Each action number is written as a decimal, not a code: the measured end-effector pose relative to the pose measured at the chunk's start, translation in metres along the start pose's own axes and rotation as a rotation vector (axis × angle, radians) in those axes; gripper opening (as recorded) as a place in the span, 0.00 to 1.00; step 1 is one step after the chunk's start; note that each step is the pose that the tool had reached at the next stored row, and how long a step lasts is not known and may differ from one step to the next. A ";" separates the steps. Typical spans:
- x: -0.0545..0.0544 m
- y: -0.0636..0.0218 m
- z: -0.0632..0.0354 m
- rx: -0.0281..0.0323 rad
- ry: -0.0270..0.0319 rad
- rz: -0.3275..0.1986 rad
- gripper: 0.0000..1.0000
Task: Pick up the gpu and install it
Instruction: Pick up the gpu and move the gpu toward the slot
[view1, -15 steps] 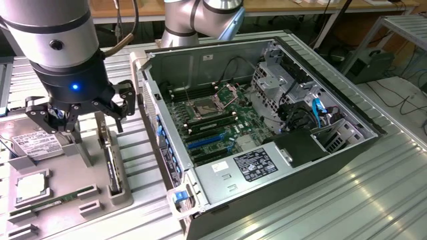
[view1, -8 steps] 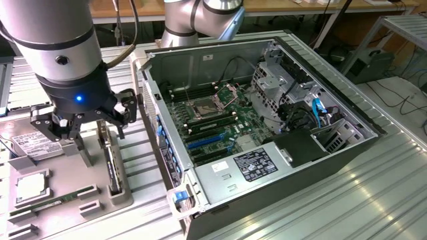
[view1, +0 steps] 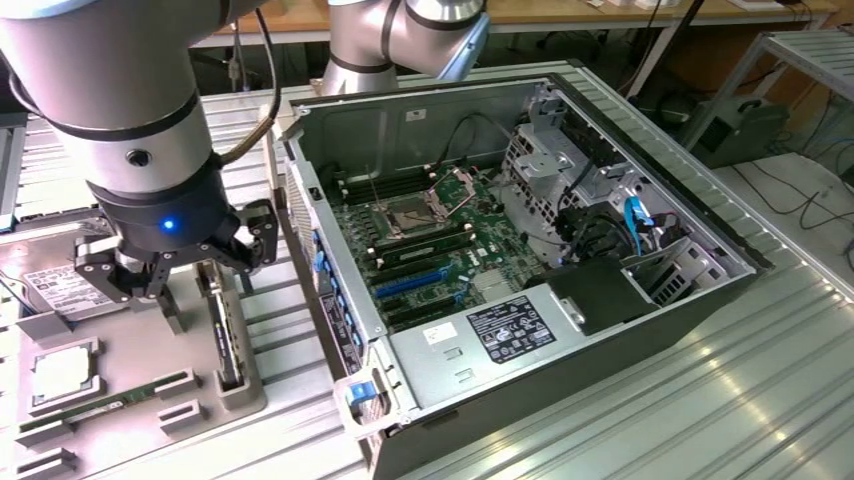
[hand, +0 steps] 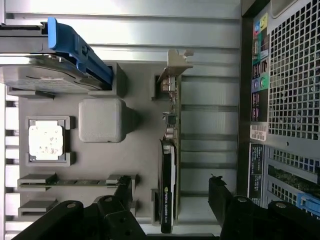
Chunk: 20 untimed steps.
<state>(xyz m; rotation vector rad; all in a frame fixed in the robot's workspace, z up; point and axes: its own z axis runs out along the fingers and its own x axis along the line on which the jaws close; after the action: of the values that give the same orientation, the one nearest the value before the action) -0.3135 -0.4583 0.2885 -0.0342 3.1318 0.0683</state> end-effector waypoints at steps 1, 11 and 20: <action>0.000 0.0009 0.0026 0.0000 0.0000 0.000 0.73; 0.000 0.0044 0.0194 -0.0001 0.0001 0.000 0.73; 0.000 0.0027 0.0375 0.0000 0.0019 0.000 0.73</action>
<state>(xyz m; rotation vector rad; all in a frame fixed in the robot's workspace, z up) -0.3135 -0.4540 0.2512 -0.0341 3.1336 0.0683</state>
